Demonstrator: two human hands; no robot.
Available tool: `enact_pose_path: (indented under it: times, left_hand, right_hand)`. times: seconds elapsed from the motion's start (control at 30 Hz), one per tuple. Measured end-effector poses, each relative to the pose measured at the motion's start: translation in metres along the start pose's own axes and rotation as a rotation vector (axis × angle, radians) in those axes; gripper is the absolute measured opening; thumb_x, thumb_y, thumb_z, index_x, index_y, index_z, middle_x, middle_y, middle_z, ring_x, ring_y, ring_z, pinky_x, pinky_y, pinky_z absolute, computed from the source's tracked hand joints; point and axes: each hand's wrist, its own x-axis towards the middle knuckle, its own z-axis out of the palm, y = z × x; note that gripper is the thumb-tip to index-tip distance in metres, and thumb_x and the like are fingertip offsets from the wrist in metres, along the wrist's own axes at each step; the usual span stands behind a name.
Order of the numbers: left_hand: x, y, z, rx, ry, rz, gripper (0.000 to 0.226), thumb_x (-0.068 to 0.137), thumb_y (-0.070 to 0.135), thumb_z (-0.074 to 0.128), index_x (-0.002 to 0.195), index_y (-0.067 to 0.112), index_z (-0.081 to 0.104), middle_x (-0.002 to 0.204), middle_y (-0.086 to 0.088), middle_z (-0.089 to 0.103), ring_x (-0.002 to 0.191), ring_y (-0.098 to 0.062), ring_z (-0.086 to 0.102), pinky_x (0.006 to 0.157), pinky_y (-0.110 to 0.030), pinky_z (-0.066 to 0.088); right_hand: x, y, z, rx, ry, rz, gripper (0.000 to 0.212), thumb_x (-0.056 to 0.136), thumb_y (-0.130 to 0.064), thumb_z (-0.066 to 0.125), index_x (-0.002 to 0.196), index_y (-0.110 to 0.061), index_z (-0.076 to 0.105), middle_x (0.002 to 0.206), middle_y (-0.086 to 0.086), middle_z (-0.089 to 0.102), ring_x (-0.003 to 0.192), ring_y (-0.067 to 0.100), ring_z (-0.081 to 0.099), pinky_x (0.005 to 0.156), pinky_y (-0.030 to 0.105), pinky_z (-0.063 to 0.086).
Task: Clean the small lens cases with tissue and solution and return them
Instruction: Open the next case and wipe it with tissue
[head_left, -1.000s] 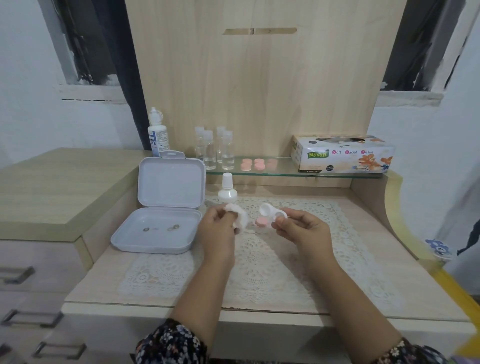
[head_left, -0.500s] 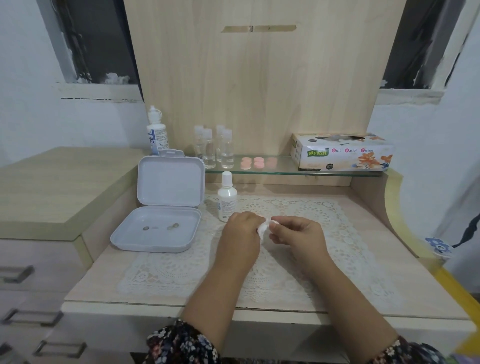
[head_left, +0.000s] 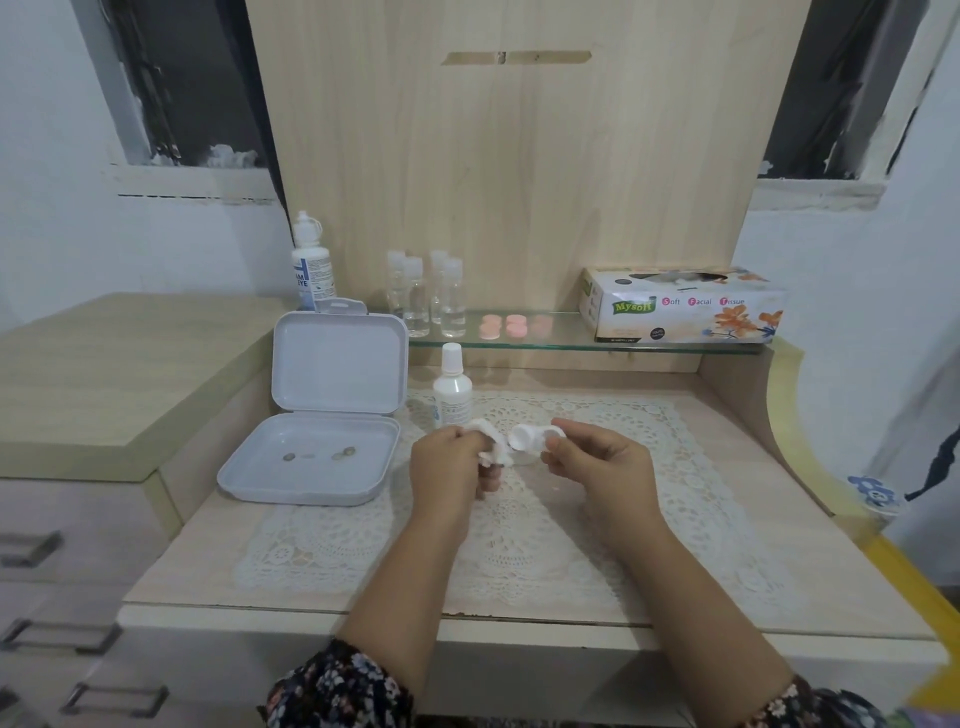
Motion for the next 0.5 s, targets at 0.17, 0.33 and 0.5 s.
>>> enact_pose_path:
  times: [0.17,0.33,0.5]
  left_hand:
    - [-0.006,-0.015,0.003,0.405,-0.005,0.720,0.030,0.079,0.000,0.063,0.098,0.021,0.073,0.093,0.013,0.065,0.089,-0.008,0.056,0.075,-0.019,0.043]
    - [-0.003,-0.022,0.006,0.454,-0.198,0.747,0.027,0.087,0.007,0.064,0.108,0.021,0.073,0.096,0.014,0.069,0.095,-0.004,0.060,0.083,-0.026,0.050]
    - [-0.006,-0.018,0.003,0.428,-0.190,0.645,0.025,0.087,0.007,0.062,0.104,0.022,0.074,0.091,0.010,0.070,0.087,-0.009,0.065,0.074,-0.027,0.053]
  right_hand:
    - [0.003,0.000,0.000,0.007,-0.019,0.026,0.015,0.083,-0.003,0.072,0.097,-0.008,0.072,0.075,0.008,0.074,0.066,0.015,0.069,0.065,0.021,0.057]
    - [0.001,0.001,-0.001,0.052,-0.112,0.045,0.020,0.081,0.002,0.071,0.101,-0.004,0.073,0.088,0.013,0.075,0.085,0.025,0.071,0.082,0.032,0.057]
    - [0.000,0.004,-0.004,-0.039,-0.244,0.018,0.027,0.084,0.002,0.068,0.107,-0.008,0.074,0.103,0.010,0.074,0.103,0.028,0.069,0.099,0.048,0.049]
